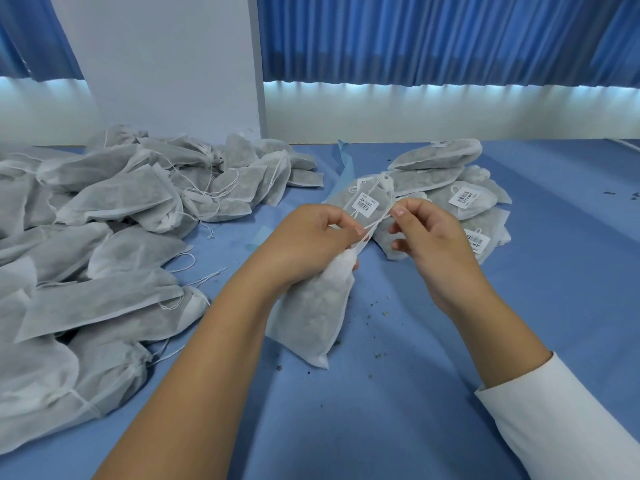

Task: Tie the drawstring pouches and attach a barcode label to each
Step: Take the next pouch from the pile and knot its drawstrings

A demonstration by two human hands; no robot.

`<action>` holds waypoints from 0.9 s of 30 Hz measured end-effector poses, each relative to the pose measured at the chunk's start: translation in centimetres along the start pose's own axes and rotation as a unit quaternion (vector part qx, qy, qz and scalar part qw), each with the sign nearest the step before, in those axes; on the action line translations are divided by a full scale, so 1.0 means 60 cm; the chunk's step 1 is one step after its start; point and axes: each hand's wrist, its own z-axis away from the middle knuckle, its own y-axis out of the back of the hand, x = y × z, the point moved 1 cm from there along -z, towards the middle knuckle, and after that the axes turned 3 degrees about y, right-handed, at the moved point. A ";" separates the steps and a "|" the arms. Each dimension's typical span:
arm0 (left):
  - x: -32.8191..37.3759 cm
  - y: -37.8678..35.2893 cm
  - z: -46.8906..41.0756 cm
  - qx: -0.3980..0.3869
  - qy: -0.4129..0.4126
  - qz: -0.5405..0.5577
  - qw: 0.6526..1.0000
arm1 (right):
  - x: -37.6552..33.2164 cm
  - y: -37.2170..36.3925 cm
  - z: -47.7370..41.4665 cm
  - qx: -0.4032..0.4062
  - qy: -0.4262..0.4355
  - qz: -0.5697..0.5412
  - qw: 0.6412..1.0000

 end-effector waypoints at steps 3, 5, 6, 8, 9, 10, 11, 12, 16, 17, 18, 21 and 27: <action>0.005 -0.004 0.003 0.007 -0.023 -0.019 1.000 | -0.002 -0.002 0.000 0.015 0.009 0.012 1.000; 0.008 -0.006 0.003 0.013 -0.038 -0.025 0.999 | -0.003 -0.004 0.000 0.026 0.017 0.017 0.999; 0.008 -0.008 0.003 0.015 -0.041 -0.024 0.999 | -0.004 -0.004 0.001 0.033 0.023 0.020 0.999; 0.009 -0.011 0.002 0.024 -0.043 -0.024 0.998 | -0.005 -0.006 0.002 0.048 0.033 0.031 0.998; 0.008 -0.012 0.000 0.033 -0.044 -0.027 0.998 | -0.004 -0.007 0.002 0.053 0.035 0.036 0.997; 0.006 -0.012 -0.001 0.043 -0.045 -0.031 0.998 | -0.004 -0.007 0.003 0.057 0.034 0.039 0.997; 0.005 -0.012 -0.002 0.052 -0.046 -0.034 0.997 | -0.004 -0.008 0.003 0.058 0.030 0.039 0.997; 0.004 -0.011 -0.003 0.057 -0.044 -0.031 0.997 | -0.003 -0.008 0.003 0.058 0.025 0.037 0.997; 0.003 0.000 -0.003 0.024 0.015 -0.027 0.999 | -0.007 -0.004 0.001 0.065 0.020 0.031 0.997; 0.002 0.003 -0.001 0.003 0.035 -0.012 0.999 | -0.008 -0.003 0.002 0.067 0.022 0.031 0.997; 0.002 0.006 0.002 -0.019 0.052 0.019 0.998 | -0.010 -0.004 0.003 0.070 0.026 0.033 0.997; -0.006 0.015 0.001 -0.044 0.056 0.068 0.995 | -0.017 -0.007 0.009 0.076 0.051 0.028 0.995; -0.011 0.021 -0.014 0.082 0.034 0.173 0.981 | -0.029 -0.022 0.028 -0.007 0.205 0.091 0.975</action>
